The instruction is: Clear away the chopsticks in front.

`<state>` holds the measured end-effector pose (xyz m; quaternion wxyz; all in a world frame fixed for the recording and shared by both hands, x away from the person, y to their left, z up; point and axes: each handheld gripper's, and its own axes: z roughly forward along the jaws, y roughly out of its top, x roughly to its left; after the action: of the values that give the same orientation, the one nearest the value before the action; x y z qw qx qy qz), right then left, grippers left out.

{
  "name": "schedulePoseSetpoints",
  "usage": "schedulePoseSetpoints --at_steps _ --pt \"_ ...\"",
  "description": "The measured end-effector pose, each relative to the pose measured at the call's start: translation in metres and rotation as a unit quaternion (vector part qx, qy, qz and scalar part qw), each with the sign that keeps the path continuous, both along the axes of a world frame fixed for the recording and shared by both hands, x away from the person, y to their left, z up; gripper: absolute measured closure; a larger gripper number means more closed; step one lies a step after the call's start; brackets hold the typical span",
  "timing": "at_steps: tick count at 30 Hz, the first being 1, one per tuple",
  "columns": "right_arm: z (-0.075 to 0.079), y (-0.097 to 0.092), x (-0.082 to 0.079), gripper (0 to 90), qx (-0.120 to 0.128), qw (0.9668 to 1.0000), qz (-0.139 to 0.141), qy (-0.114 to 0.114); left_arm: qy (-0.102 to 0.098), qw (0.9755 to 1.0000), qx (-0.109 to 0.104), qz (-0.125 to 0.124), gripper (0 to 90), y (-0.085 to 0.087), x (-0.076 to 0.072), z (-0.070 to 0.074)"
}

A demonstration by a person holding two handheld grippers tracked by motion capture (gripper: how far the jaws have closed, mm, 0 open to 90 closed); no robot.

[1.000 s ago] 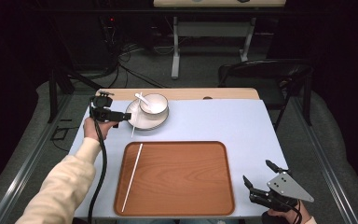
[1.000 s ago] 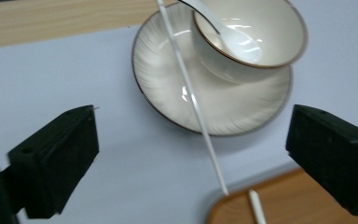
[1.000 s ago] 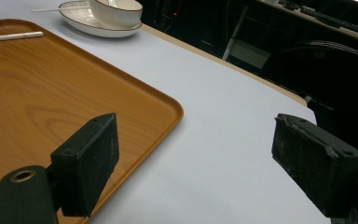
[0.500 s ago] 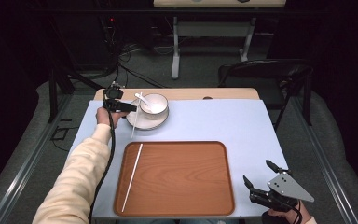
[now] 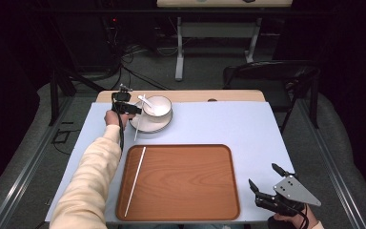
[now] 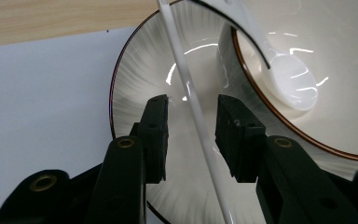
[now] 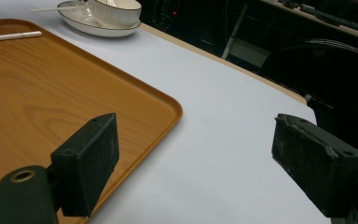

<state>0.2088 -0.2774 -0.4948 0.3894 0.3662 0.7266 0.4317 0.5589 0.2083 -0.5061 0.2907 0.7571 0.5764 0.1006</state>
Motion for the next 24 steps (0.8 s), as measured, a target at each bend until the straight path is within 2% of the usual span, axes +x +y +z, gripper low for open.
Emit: schedulePoseSetpoints --at_steps 3,11,14,20,24 --pt "0.0 0.0 0.0 14.4 0.001 1.0 0.0 0.0 0.003 1.0 -0.004 -0.001 66.2 0.0 0.001 -0.004" --pt "0.0 0.0 0.0 14.3 0.0 1.0 -0.002 0.001 0.01 0.9994 -0.025 0.021 70.1 -0.001 0.002 -0.016" --pt "0.0 0.0 0.0 14.3 0.0 1.0 -0.001 0.0 0.013 0.9993 -0.017 0.029 72.2 -0.003 0.002 -0.018" --pt "0.0 0.0 0.0 14.3 0.0 1.0 -0.001 0.002 0.0 0.9995 0.005 0.03 70.1 -0.005 0.006 -0.018" --pt "0.0 0.0 0.0 14.3 -0.001 1.0 -0.002 0.001 0.002 0.9992 -0.003 0.039 70.0 -0.003 0.009 -0.018"
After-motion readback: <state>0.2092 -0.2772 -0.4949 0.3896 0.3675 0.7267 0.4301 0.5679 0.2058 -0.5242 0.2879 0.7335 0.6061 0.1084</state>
